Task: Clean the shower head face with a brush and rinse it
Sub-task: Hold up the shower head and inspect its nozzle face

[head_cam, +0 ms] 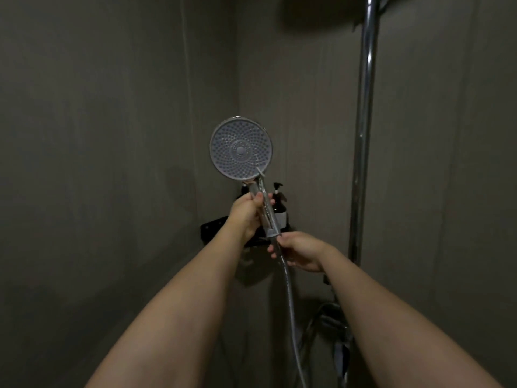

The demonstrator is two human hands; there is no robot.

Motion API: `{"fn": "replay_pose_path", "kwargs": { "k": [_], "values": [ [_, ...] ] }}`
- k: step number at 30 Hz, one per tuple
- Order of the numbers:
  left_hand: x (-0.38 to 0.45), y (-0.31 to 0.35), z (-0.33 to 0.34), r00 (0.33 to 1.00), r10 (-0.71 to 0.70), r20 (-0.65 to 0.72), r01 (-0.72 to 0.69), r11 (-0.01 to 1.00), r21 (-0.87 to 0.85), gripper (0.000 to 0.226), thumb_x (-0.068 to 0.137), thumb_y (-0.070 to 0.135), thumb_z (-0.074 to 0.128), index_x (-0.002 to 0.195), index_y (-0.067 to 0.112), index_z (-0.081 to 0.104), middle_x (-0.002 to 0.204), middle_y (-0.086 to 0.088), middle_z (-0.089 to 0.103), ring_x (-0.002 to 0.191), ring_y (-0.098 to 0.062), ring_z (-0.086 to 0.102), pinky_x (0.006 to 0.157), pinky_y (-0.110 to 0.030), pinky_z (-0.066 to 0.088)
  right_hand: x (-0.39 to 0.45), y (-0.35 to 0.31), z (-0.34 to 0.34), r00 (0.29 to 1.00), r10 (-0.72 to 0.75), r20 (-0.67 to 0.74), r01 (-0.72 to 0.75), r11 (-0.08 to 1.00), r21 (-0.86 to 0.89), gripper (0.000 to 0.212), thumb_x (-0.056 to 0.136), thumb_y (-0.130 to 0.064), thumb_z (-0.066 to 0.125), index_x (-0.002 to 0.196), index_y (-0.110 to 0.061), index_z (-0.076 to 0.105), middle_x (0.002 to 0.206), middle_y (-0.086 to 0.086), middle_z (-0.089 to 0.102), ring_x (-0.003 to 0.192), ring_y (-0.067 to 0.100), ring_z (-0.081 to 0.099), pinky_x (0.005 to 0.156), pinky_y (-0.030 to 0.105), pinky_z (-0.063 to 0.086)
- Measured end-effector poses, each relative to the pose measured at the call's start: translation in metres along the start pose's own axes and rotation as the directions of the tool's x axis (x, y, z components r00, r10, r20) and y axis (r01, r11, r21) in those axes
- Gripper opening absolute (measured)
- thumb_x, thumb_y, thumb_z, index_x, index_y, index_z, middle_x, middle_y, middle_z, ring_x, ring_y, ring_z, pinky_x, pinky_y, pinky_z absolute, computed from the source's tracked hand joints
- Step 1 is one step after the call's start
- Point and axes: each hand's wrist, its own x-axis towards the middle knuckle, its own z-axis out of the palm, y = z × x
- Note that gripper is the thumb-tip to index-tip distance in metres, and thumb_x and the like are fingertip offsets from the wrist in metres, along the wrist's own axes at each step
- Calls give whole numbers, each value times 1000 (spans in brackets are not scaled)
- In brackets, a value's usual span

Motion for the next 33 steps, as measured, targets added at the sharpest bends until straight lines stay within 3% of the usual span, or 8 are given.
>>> {"fn": "replay_pose_path", "kwargs": {
  "k": [5, 9, 12, 19, 22, 25, 29, 33],
  "values": [
    [4, 2, -27, 999, -13, -38, 11, 999, -41, 25, 101, 13, 29, 90, 8, 51, 104, -7, 57, 81, -17, 58, 85, -33, 44, 21, 10, 27, 979, 25, 203, -60, 984, 166, 23, 100, -13, 34, 103, -10, 56, 97, 10, 63, 90, 18, 61, 85, 27, 48],
    [4, 1, -38, 993, -31, -116, 19, 995, -102, 28, 101, 12, 31, 80, 11, 50, 79, -3, 56, 70, -12, 54, 66, -26, 46, 29, 14, 42, 990, -49, 134, 26, 986, 165, 27, 101, -12, 32, 88, -7, 56, 76, 4, 52, 68, 12, 49, 69, 21, 41],
    [12, 2, -44, 980, -25, -199, -2, 991, -135, 28, 100, 12, 30, 79, 13, 49, 77, -3, 55, 69, -14, 53, 76, -33, 46, 38, 14, 48, 987, -158, -3, 158, 987, -15, 31, 101, -14, 32, 81, -10, 54, 68, 2, 47, 58, 9, 40, 57, 19, 34],
    [19, 5, -44, 954, -11, -301, -48, 981, -188, 24, 100, 16, 34, 80, 16, 46, 79, -2, 56, 70, -13, 55, 70, -30, 46, 42, 8, 55, 939, -306, -154, 248, 917, -314, 29, 99, -19, 36, 77, -17, 54, 65, -2, 47, 58, 10, 41, 59, 22, 34],
    [21, 7, -44, 955, -24, -295, -23, 987, -156, 22, 99, 15, 38, 80, 16, 48, 79, -3, 57, 71, -14, 56, 78, -34, 48, 41, 9, 53, 976, -212, -41, 203, 966, -162, 24, 100, -21, 34, 91, -15, 55, 70, -1, 49, 60, 9, 42, 61, 21, 35],
    [16, 3, -45, 981, -87, -174, 55, 982, -181, 24, 99, 17, 39, 83, 7, 53, 84, -8, 59, 74, -18, 58, 77, -34, 49, 29, 4, 39, 975, 8, 224, -50, 982, 181, 25, 99, -21, 37, 105, -11, 58, 79, 2, 57, 64, 10, 49, 63, 23, 42],
    [11, -4, -37, 993, -114, -30, 98, 940, -327, 33, 101, 22, 33, 126, 2, 44, 111, -15, 60, 112, -27, 58, 83, -33, 47, 19, -4, 27, 905, 97, 414, -218, 942, 255, 25, 97, -20, 38, 96, -8, 59, 70, 0, 56, 54, 7, 52, 53, 20, 45],
    [24, -4, -35, 979, -86, -188, 28, 957, -289, 16, 99, 20, 36, 101, 8, 47, 75, -3, 50, 62, -13, 50, 58, -26, 46, 30, -11, 32, 953, 159, 257, -199, 970, 138, 25, 99, -27, 33, 83, -14, 47, 56, -6, 44, 40, 3, 38, 42, 15, 35]
  ]
}}
